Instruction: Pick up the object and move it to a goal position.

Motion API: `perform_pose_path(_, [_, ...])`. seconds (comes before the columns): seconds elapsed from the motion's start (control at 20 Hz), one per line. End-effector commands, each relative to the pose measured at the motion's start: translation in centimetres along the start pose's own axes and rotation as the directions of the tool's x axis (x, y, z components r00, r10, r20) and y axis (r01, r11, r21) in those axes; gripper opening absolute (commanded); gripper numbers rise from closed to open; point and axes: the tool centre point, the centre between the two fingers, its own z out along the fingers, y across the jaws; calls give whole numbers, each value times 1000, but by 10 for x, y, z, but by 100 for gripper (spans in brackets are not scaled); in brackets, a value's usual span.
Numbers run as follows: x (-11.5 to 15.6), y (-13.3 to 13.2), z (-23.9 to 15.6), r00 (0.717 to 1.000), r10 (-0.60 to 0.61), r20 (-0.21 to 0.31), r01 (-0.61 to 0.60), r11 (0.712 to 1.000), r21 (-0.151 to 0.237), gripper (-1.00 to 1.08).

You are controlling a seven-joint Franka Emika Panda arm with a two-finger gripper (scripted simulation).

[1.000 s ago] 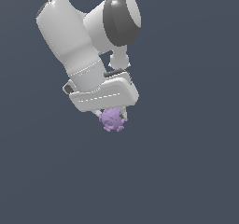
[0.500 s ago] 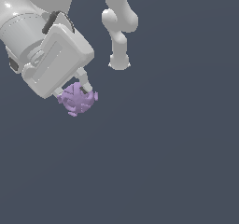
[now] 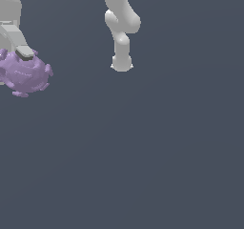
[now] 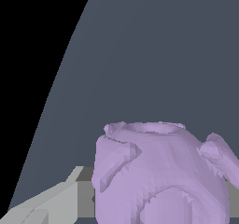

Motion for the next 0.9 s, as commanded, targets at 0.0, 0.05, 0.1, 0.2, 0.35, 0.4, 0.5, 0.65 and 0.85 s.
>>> perform_pose_path(0.0, [9,1,-18,1000,-3,-10,3,999,40,-100])
perform_pose_path(0.05, [13,2,-24,1000,-3,-14,4,999,52,-100])
perform_pose_path(0.1, [16,3,-30,1000,-3,-17,4,998,64,-100])
perform_pose_path(0.2, [21,5,-40,1000,-2,-23,4,996,84,-100])
perform_pose_path(0.35, [27,7,-51,1000,-1,-29,4,994,107,-100])
perform_pose_path(0.4, [28,8,-54,1000,-1,-31,4,994,113,-100])
perform_pose_path(0.5, [31,9,-58,999,0,-34,4,992,122,-100])
perform_pose_path(0.65, [33,10,-62,999,1,-36,4,991,132,-100])
perform_pose_path(0.85, [35,11,-65,999,2,-38,3,990,138,-100])
